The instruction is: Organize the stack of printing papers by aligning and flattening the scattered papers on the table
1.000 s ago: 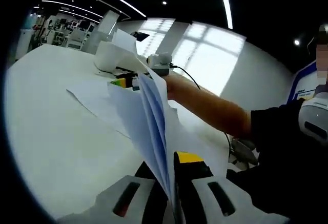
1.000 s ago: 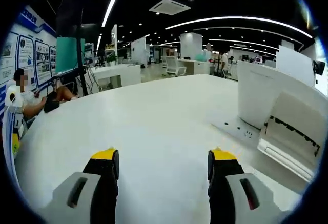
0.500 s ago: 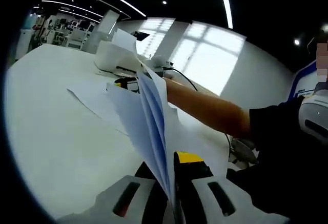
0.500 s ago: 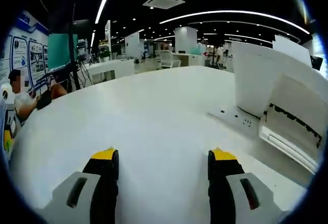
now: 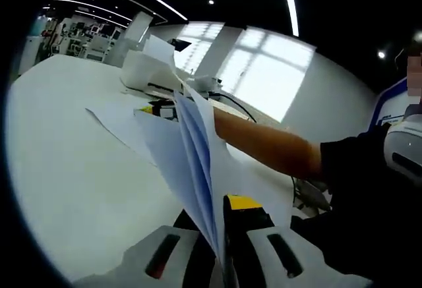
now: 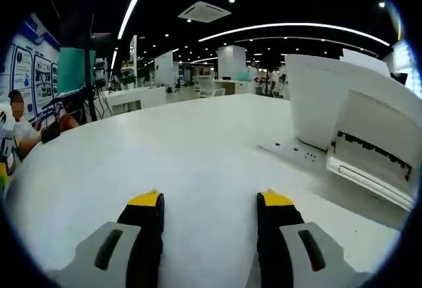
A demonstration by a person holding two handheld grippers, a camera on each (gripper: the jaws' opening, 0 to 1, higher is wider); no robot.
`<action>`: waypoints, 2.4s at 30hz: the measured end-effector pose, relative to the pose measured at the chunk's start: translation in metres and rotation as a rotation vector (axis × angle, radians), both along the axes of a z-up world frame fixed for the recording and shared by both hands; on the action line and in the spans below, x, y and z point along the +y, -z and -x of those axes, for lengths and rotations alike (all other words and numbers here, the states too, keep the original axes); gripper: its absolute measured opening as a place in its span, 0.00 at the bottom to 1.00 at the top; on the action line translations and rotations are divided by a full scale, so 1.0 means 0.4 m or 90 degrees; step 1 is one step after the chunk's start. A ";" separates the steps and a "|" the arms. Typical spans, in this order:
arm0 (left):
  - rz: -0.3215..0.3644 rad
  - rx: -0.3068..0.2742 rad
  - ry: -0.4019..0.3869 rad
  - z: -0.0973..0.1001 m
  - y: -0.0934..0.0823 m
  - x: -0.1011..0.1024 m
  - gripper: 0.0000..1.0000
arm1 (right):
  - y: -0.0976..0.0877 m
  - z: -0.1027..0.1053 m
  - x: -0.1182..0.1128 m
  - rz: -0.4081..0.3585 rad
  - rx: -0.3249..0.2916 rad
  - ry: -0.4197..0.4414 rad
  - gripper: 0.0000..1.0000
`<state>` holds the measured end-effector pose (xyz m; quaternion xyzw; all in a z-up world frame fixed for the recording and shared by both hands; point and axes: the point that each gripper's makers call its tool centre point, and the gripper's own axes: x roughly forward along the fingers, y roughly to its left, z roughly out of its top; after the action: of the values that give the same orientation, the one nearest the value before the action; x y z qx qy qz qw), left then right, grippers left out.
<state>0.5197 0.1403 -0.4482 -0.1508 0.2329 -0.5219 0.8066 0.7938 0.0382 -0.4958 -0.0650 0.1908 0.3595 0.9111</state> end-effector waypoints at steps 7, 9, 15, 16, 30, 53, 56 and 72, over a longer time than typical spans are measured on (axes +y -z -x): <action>-0.001 -0.001 0.003 0.004 0.001 -0.005 0.07 | -0.004 0.002 0.000 -0.017 0.008 -0.025 0.35; -0.002 -0.002 0.004 0.005 0.001 -0.006 0.07 | -0.004 0.004 0.000 -0.019 0.012 -0.034 0.29; -0.004 -0.001 0.006 0.009 0.002 -0.012 0.07 | 0.000 -0.016 0.002 -0.022 0.010 -0.055 0.35; -0.004 -0.002 0.006 0.010 0.001 -0.013 0.07 | 0.000 -0.020 0.002 -0.022 0.008 -0.061 0.39; -0.009 -0.003 0.009 0.017 -0.001 -0.024 0.07 | 0.005 -0.022 -0.001 -0.016 -0.004 -0.073 0.22; -0.018 0.002 0.010 0.020 0.012 -0.031 0.08 | -0.007 0.067 0.015 -0.040 0.008 -0.156 0.02; -0.017 0.006 0.006 0.016 0.016 -0.027 0.08 | -0.017 0.073 0.012 -0.052 0.007 -0.157 0.02; -0.023 0.005 -0.003 0.014 0.018 -0.025 0.07 | -0.109 0.078 -0.086 -0.087 -0.004 -0.102 0.02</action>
<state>0.5140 0.1304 -0.4554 -0.1384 0.2451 -0.5153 0.8095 0.7625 0.0037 -0.4524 -0.0189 0.1574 0.4430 0.8824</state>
